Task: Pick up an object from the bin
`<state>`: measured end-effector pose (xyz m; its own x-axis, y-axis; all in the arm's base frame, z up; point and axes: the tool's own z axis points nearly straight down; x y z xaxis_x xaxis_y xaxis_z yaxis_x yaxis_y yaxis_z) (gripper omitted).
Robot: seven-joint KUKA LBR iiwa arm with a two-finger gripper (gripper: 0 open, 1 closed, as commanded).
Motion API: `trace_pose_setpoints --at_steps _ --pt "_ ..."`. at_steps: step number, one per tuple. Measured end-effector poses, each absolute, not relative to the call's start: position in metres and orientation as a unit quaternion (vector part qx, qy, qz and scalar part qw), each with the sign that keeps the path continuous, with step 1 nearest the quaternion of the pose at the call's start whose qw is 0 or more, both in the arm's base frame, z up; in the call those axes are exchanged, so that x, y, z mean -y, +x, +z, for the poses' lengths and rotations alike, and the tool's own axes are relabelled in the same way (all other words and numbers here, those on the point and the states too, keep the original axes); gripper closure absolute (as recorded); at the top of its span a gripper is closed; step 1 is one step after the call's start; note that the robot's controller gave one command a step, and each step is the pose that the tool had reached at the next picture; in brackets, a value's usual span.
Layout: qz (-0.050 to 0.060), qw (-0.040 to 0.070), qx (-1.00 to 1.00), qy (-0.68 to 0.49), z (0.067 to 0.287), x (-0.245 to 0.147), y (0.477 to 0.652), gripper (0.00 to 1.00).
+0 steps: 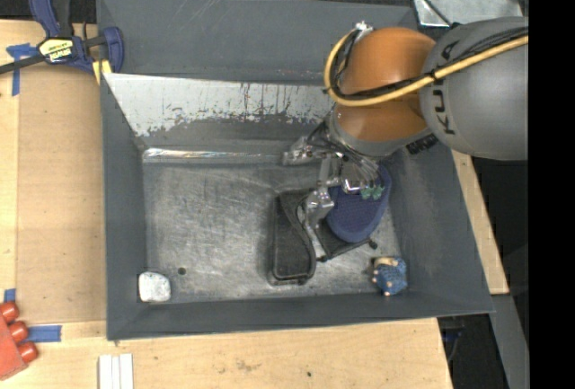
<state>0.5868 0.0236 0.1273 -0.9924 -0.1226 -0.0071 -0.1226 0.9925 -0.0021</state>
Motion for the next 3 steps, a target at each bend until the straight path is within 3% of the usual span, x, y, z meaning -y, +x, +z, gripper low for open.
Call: trace_pose_setpoints --at_steps 1,2,3 --pt "0.000 0.005 -1.000 -0.026 0.145 0.004 0.583 0.00" --pt "0.000 0.002 -0.989 -0.148 0.075 -0.019 0.602 0.00" --pt "-0.001 0.010 -0.989 -0.146 0.080 -0.019 0.606 1.00"
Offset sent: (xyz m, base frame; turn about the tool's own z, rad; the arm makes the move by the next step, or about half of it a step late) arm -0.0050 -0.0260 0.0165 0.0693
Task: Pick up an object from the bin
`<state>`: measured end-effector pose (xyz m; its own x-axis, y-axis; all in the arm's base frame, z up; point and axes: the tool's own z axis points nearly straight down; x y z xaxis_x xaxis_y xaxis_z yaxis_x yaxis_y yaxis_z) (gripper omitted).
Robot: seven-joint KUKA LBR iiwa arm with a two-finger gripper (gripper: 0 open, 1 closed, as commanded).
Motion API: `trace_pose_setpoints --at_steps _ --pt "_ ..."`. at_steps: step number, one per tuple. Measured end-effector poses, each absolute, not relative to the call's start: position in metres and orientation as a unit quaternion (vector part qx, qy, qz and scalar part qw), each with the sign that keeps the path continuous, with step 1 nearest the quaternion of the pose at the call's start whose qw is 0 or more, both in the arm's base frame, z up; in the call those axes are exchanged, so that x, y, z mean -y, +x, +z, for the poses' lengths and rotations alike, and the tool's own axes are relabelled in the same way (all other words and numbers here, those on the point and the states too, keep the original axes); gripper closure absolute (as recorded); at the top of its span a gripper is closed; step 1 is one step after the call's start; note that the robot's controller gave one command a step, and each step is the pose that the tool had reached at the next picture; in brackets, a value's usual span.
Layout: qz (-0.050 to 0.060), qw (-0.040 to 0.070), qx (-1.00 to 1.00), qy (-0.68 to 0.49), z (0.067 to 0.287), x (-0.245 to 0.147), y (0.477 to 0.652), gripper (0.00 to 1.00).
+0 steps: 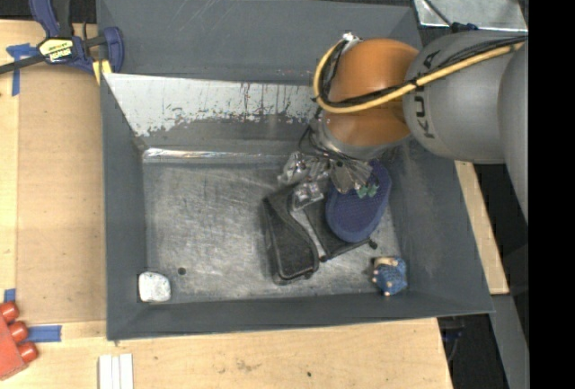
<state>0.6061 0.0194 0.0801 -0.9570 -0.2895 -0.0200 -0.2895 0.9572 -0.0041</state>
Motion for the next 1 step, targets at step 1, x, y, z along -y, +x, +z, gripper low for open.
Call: trace_pose_setpoints --at_steps 1 --pt "-0.001 0.004 -0.947 -0.322 0.2668 -0.0209 0.6183 1.00"
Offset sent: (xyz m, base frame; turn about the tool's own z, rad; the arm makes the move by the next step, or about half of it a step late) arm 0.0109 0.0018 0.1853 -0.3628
